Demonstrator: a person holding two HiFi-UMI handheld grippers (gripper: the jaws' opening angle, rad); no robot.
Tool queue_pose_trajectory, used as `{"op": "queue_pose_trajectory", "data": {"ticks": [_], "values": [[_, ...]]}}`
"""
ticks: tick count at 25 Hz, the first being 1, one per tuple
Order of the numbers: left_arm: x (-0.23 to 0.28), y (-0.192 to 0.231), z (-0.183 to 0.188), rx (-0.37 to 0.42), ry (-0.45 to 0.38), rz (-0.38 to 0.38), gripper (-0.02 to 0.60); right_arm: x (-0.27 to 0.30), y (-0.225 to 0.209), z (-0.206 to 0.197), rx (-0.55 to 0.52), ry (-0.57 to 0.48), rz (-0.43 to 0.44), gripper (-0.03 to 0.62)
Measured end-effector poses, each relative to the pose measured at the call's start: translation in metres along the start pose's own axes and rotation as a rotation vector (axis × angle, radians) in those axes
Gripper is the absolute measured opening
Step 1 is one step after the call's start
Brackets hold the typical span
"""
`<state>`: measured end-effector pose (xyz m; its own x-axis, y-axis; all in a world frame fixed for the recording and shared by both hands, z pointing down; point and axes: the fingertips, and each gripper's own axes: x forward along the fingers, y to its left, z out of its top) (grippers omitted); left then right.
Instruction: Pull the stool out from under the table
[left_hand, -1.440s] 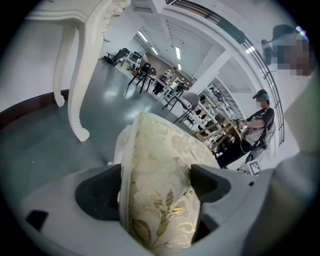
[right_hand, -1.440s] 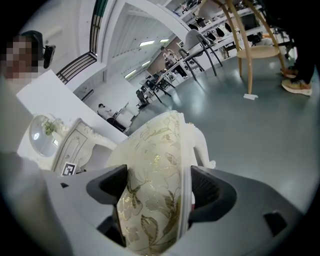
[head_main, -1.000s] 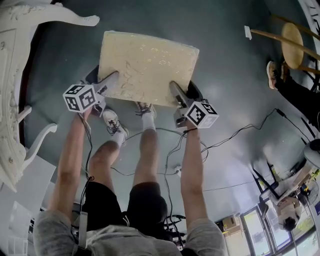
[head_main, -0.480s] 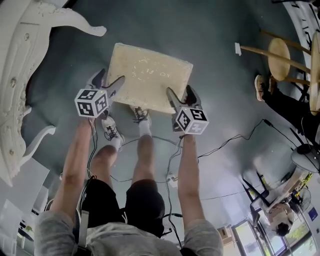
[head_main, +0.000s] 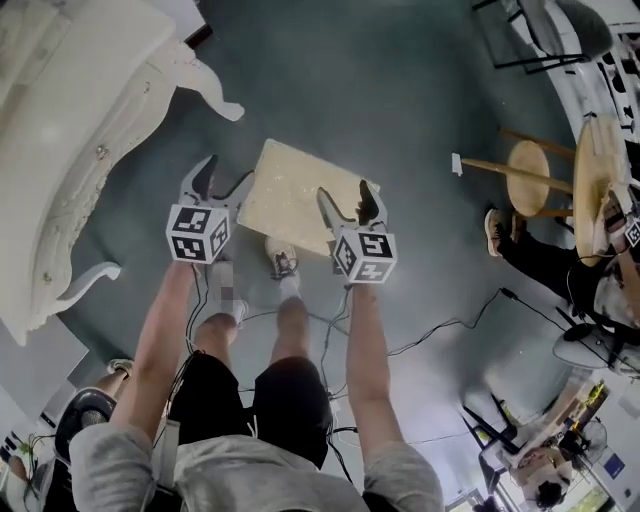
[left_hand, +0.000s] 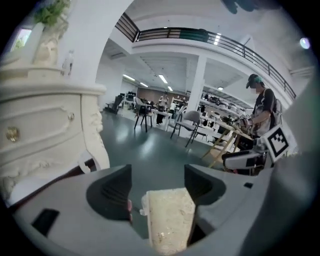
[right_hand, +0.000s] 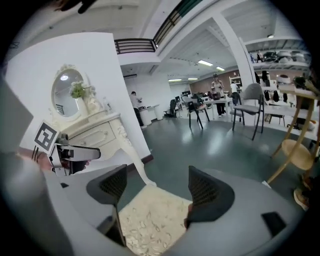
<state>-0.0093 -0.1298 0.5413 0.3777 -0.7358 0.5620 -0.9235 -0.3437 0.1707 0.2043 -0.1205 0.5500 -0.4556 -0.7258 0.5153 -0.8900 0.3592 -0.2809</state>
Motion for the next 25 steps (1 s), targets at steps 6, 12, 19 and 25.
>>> {"op": "queue_pose_trajectory", "data": {"ticks": [6,12,19,25], "values": [[-0.086,0.033,0.076,0.034,-0.129,0.117,0.298,-0.008,0.081,0.097,-0.162,-0.112,0.065,0.292],[-0.183,0.065,0.121,0.032,-0.226,0.250,0.242,-0.026,0.174,0.165,-0.262,-0.194,0.172,0.257],[-0.295,0.091,0.161,0.013,-0.318,0.423,0.205,-0.047,0.294,0.220,-0.363,-0.261,0.359,0.205],[-0.387,0.107,0.175,0.003,-0.387,0.556,0.152,-0.072,0.396,0.242,-0.431,-0.297,0.507,0.159]]}}
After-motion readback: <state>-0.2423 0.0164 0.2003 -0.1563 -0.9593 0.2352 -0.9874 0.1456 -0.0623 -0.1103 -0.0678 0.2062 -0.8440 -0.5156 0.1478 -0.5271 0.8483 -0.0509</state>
